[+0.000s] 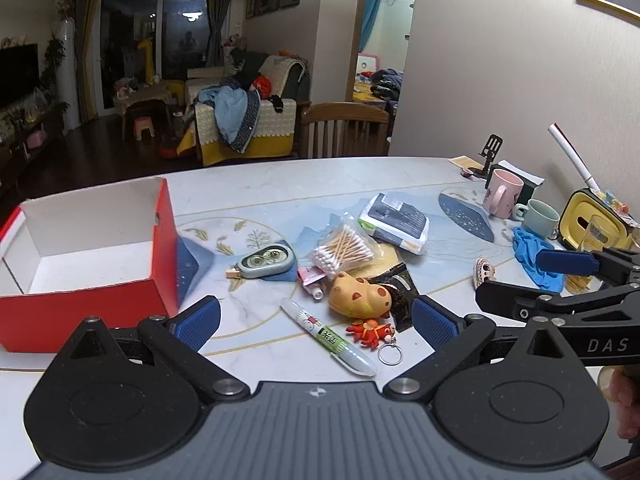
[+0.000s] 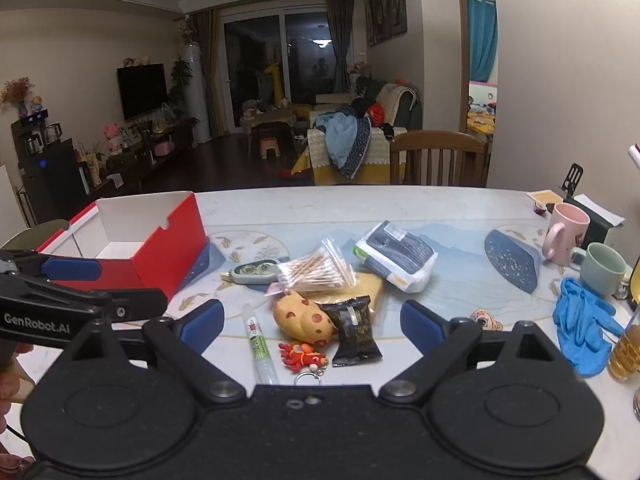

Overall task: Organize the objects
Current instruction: 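Move both tools toward the items on the table, then grasp the white glue stick with the left tool while the right tool grasps the cartoon-face plush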

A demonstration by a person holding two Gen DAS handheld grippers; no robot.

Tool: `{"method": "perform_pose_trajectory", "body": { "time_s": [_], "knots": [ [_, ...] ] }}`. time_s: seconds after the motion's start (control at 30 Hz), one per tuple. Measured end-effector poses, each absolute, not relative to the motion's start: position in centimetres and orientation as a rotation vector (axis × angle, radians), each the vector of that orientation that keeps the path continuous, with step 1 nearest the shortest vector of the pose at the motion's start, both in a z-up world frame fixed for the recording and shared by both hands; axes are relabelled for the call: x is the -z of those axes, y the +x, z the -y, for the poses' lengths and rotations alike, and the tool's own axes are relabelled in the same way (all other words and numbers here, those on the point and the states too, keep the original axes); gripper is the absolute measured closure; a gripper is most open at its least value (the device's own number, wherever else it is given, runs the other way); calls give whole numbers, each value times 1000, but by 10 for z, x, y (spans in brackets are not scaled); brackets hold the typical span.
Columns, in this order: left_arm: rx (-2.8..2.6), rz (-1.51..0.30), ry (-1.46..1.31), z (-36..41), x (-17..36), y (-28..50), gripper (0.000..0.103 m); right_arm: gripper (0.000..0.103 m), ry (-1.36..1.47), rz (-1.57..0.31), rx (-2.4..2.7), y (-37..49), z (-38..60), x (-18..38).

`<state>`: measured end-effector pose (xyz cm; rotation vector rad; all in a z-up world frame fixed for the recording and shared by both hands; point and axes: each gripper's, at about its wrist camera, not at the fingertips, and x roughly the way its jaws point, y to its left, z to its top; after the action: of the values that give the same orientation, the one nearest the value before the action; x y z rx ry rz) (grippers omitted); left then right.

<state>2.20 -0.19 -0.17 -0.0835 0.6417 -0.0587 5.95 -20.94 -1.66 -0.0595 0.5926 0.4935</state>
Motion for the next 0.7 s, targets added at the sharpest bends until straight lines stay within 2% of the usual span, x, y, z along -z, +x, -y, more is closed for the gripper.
{"method": "perform_pose_trajectory", "body": {
  "time_s": [0.4, 0.7],
  "knots": [
    [62, -675, -57, 7, 12, 58, 1, 8, -27, -610, -385, 91, 231, 27],
    [79, -801, -26, 24, 52, 97, 1, 6, -85, -642, -278, 126, 252, 55]
  ]
}}
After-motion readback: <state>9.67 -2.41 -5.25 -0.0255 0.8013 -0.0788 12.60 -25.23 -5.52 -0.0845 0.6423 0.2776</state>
